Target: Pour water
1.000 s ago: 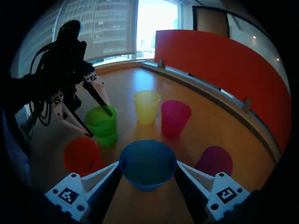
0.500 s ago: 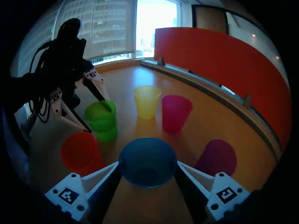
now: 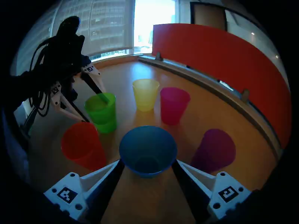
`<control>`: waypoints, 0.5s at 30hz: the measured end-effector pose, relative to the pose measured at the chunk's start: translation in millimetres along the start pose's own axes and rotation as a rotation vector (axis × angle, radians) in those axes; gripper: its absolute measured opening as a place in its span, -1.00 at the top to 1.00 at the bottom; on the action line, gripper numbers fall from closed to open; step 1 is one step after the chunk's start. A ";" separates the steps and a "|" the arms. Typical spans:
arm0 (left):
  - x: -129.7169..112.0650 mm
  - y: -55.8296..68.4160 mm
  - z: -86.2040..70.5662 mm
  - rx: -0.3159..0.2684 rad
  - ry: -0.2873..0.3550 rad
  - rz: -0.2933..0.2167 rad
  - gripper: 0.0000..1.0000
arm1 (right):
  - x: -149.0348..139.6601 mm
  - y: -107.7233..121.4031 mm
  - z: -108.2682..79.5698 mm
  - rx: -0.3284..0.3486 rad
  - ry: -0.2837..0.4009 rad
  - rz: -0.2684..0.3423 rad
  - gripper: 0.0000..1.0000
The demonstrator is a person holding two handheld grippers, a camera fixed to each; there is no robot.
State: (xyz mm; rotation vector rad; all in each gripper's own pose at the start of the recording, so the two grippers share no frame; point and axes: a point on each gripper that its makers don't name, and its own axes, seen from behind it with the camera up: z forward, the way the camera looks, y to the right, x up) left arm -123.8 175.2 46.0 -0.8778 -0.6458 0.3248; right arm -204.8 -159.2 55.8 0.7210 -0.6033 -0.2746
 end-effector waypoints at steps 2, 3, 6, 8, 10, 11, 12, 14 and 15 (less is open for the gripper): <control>-2.7 -0.7 -3.8 0.008 0.001 -0.004 -0.92 | -3.5 -0.2 -4.8 -0.007 -0.001 0.007 -0.94; -4.0 -1.0 -5.7 0.012 0.001 -0.006 -0.92 | -5.2 -0.3 -7.1 -0.010 -0.002 0.010 -0.94; -8.0 -1.3 -12.0 0.026 0.003 -0.014 -0.92 | -9.8 -0.6 -15.5 -0.023 -0.003 0.023 -0.95; -9.0 -2.2 -17.2 0.042 0.010 -0.022 -0.93 | -11.9 -1.1 -22.0 -0.034 -0.001 0.032 -0.95; -8.9 -3.6 -22.8 0.061 0.021 -0.033 -0.92 | -13.7 -1.6 -29.0 -0.047 0.002 0.041 -0.94; -8.5 -4.5 -25.6 0.071 0.028 -0.039 -0.92 | -14.4 -1.8 -32.5 -0.053 0.005 0.045 -0.94; -8.2 -5.3 -28.4 0.081 0.034 -0.046 -0.92 | -15.1 -2.0 -36.1 -0.060 0.007 0.049 -0.94; -9.7 -7.1 -34.3 0.103 0.044 -0.063 -0.93 | -17.0 -2.0 -44.4 -0.077 0.009 0.056 -0.94; -10.5 -7.9 -37.1 0.114 0.048 -0.070 -0.93 | -17.9 -2.0 -48.3 -0.085 0.010 0.059 -0.94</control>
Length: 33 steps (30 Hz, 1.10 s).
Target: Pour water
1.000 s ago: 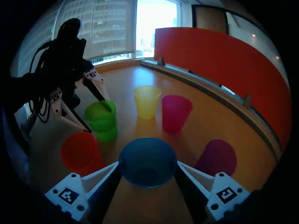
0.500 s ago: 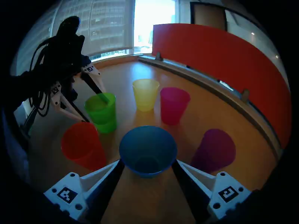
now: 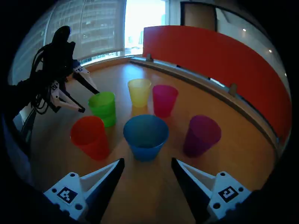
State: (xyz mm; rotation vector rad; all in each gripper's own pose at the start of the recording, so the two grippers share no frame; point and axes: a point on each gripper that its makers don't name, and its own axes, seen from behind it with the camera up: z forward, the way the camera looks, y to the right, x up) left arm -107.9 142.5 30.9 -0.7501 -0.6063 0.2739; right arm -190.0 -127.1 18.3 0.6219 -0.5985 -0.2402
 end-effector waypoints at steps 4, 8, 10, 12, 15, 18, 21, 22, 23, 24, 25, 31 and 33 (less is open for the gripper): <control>-2.3 -5.1 -13.8 0.055 0.023 -0.012 -0.92 | -1.7 5.1 -16.6 -0.044 0.011 0.014 -0.94; 1.5 -8.3 -29.8 0.101 0.069 -0.027 -0.93 | -2.9 12.8 -33.2 -0.095 0.027 0.040 -0.94; 4.3 -11.3 -38.2 0.128 0.095 -0.041 -0.93 | -2.5 16.7 -42.3 -0.124 0.038 0.058 -0.94; 7.0 -15.3 -46.1 0.157 0.120 -0.056 -0.93 | -1.4 20.1 -51.2 -0.151 0.051 0.075 -0.94; 10.1 -24.6 -59.3 0.212 0.157 -0.073 -0.93 | 2.1 24.8 -65.5 -0.193 0.074 0.096 -0.94; 10.8 -30.7 -70.7 0.254 0.182 -0.084 -0.92 | 4.9 29.0 -77.9 -0.230 0.097 0.111 -0.94; 12.3 -34.2 -80.8 0.294 0.206 -0.088 -0.93 | 4.9 32.4 -87.8 -0.260 0.114 0.126 -0.95; 13.6 -34.3 -84.2 0.304 0.222 -0.090 -0.92 | 5.3 33.8 -90.8 -0.272 0.121 0.134 -0.95; 14.8 -34.4 -87.2 0.314 0.236 -0.091 -0.93 | 5.6 35.0 -93.5 -0.283 0.127 0.141 -0.94; 16.0 -34.5 -90.2 0.323 0.250 -0.094 -0.93 | 6.0 36.2 -96.3 -0.294 0.134 0.148 -0.95; 16.4 -34.7 -93.0 0.329 0.263 -0.101 -0.93 | 7.8 37.5 -99.4 -0.306 0.146 0.154 -0.95; 18.3 -41.4 -108.9 0.382 0.322 -0.141 -0.92 | 20.8 43.0 -117.8 -0.372 0.219 0.184 -0.95; 19.1 -45.2 -114.2 0.404 0.337 -0.148 -0.93 | 24.8 44.5 -123.1 -0.393 0.239 0.191 -0.94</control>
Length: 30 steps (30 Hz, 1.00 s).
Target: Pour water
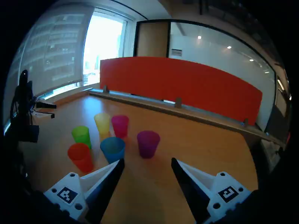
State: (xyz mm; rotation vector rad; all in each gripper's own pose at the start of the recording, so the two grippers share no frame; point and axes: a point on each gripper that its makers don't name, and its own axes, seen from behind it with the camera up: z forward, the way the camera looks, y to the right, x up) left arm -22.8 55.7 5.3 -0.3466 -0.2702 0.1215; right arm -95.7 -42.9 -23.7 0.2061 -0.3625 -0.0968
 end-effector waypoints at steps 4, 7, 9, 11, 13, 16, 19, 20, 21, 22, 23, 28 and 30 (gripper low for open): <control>9.8 -10.5 -5.7 0.052 0.039 -0.021 -0.93 | 11.7 4.0 -5.7 -0.042 0.044 0.008 -0.95; 18.5 -14.6 -10.4 0.081 0.072 -0.047 -0.93 | 20.7 7.8 -8.8 -0.072 0.079 0.023 -0.95; 24.0 -16.1 -13.4 0.095 0.093 -0.067 -0.92 | 25.8 10.5 -10.4 -0.090 0.101 0.038 -0.94; 30.3 -17.7 -16.9 0.106 0.112 -0.082 -0.93 | 29.6 13.3 -11.5 -0.106 0.121 0.056 -0.94; 36.3 -20.5 -20.4 0.122 0.132 -0.093 -0.93 | 32.6 16.1 -12.4 -0.121 0.139 0.072 -0.95; 44.0 -25.3 -25.0 0.151 0.160 -0.103 -0.93 | 36.0 19.4 -14.4 -0.147 0.164 0.089 -0.94; 50.6 -28.2 -28.7 0.175 0.184 -0.111 -0.93 | 39.2 21.9 -17.5 -0.178 0.192 0.094 -0.94; 52.6 -28.6 -29.9 0.182 0.192 -0.115 -0.93 | 40.3 23.1 -18.5 -0.190 0.202 0.094 -0.94; 54.6 -28.9 -31.1 0.188 0.199 -0.118 -0.93 | 41.5 24.2 -19.6 -0.202 0.211 0.094 -0.94; 56.9 -28.3 -32.4 0.190 0.209 -0.124 -0.93 | 43.1 25.1 -20.7 -0.213 0.224 0.096 -0.94; 59.0 -27.7 -33.5 0.191 0.218 -0.130 -0.93 | 44.5 26.0 -21.7 -0.224 0.235 0.097 -0.94; 69.2 -27.5 -39.5 0.205 0.260 -0.154 -0.92 | 51.1 29.7 -27.3 -0.272 0.291 0.113 -0.94; 73.0 -28.3 -42.4 0.214 0.273 -0.160 -0.93 | 53.5 31.8 -29.9 -0.291 0.311 0.119 -0.94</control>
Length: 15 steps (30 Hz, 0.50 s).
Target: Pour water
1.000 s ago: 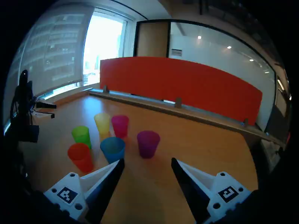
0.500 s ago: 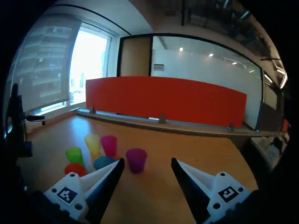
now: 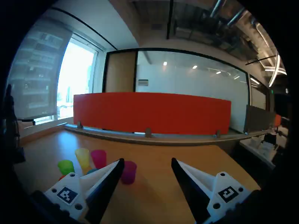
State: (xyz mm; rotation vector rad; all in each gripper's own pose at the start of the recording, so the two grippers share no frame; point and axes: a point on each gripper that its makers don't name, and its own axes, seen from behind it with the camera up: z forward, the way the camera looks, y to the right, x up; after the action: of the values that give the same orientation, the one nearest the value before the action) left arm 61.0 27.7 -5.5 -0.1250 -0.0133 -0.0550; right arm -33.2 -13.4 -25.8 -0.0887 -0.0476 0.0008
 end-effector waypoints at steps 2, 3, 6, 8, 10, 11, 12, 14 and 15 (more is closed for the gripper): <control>3.8 -0.3 -1.0 0.005 0.015 -0.002 -0.92 | 4.0 3.0 -0.8 -0.018 0.020 0.000 -0.95; 5.4 -0.4 -1.4 0.008 0.021 -0.003 -0.92 | 5.9 4.3 -1.2 -0.027 0.029 0.000 -0.94; 4.1 -1.9 -0.9 0.018 0.027 -0.010 -0.92 | 11.6 7.9 -2.5 -0.049 0.054 0.008 -0.94; 3.7 -1.5 -0.7 0.021 0.025 -0.010 -0.92 | 15.4 10.5 -3.3 -0.058 0.070 0.020 -0.94; 5.0 -1.3 -0.6 0.025 0.027 -0.009 -0.93 | 18.3 12.9 -4.3 -0.067 0.082 0.032 -0.94; 6.2 -1.2 -0.7 0.027 0.030 -0.008 -0.93 | 19.3 14.0 -4.8 -0.071 0.086 0.038 -0.94; 7.4 -1.2 -0.8 0.029 0.033 -0.007 -0.93 | 20.3 15.1 -5.3 -0.074 0.090 0.044 -0.94; 9.4 -0.4 -1.0 0.034 0.041 -0.008 -0.93 | 20.3 14.4 -5.8 -0.074 0.090 0.047 -0.95; 10.2 -0.1 -1.0 0.035 0.044 -0.008 -0.93 | 20.4 14.1 -6.0 -0.073 0.090 0.048 -0.95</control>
State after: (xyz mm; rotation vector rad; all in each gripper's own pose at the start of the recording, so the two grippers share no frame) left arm 71.2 26.9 -6.4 -0.0882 0.0291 -0.0659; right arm -12.6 0.2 -32.1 -0.1632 0.0447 0.0429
